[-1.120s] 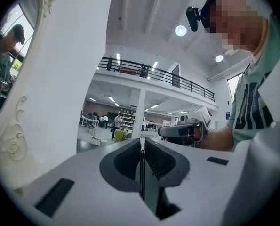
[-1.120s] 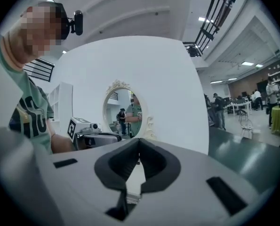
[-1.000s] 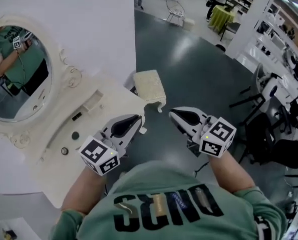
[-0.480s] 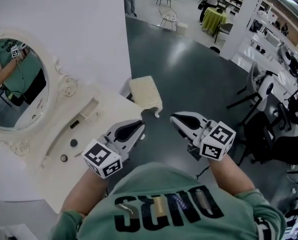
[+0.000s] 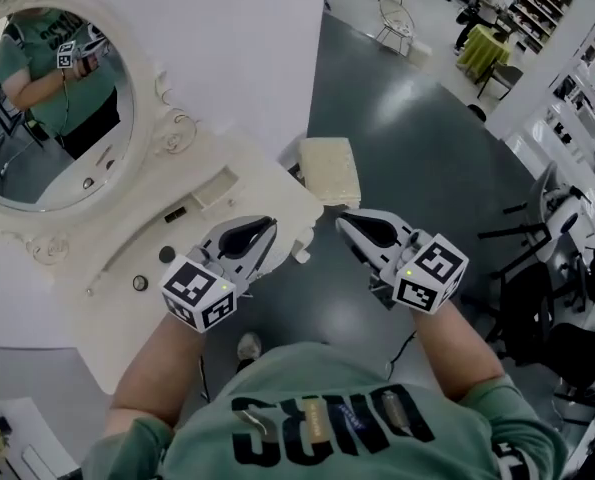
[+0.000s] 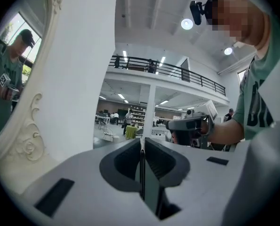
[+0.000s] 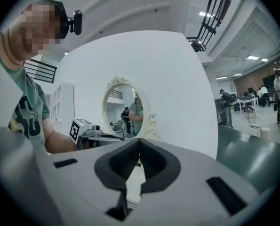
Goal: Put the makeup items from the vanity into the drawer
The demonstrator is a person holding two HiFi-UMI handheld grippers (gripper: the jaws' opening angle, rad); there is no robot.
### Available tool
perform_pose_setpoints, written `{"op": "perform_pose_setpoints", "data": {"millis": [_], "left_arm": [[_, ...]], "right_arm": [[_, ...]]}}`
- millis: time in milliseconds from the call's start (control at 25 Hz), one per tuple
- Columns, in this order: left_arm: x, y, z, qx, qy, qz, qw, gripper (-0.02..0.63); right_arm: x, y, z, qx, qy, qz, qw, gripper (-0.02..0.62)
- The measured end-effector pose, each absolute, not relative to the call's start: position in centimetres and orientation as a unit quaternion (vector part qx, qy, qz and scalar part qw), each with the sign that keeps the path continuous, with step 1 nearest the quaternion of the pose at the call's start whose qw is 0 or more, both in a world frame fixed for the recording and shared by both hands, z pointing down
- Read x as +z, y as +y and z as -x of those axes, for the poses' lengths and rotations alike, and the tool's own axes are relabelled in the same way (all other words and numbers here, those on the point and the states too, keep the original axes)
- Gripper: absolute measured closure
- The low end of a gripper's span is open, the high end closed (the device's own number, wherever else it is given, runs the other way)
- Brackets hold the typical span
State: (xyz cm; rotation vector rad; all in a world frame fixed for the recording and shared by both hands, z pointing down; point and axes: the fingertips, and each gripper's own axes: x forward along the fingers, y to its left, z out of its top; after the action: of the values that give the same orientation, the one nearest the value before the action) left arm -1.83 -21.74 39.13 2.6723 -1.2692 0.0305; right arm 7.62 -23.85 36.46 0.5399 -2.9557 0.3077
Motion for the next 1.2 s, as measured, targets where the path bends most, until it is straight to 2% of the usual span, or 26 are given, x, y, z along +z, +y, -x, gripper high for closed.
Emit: {"op": "perform_pose_setpoints", "data": {"millis": [320, 560, 800, 1200], "left_arm": [[48.1, -29.3, 14.7, 0.057, -0.511, -0.852, 0.096, 0.568], [55.4, -35.2, 20.2, 0.096, -0.522, -0.843, 0.092, 0.566], [60.6, -38.9, 21.4, 0.121, -0.508, -0.848, 0.090, 0.566], [64.2, -40.3, 21.4, 0.161, -0.492, -0.850, 0.102, 0.565]], "right_arm": [[44.6, -31.2, 5.8, 0.081, -0.984, -0.129, 0.089, 0.584], [52.0, -36.1, 13.7, 0.099, -0.982, -0.123, 0.105, 0.584], [57.3, -38.8, 17.2, 0.118, -0.978, -0.123, 0.119, 0.584], [60.3, -39.5, 18.2, 0.141, -0.975, -0.117, 0.127, 0.584]]}}
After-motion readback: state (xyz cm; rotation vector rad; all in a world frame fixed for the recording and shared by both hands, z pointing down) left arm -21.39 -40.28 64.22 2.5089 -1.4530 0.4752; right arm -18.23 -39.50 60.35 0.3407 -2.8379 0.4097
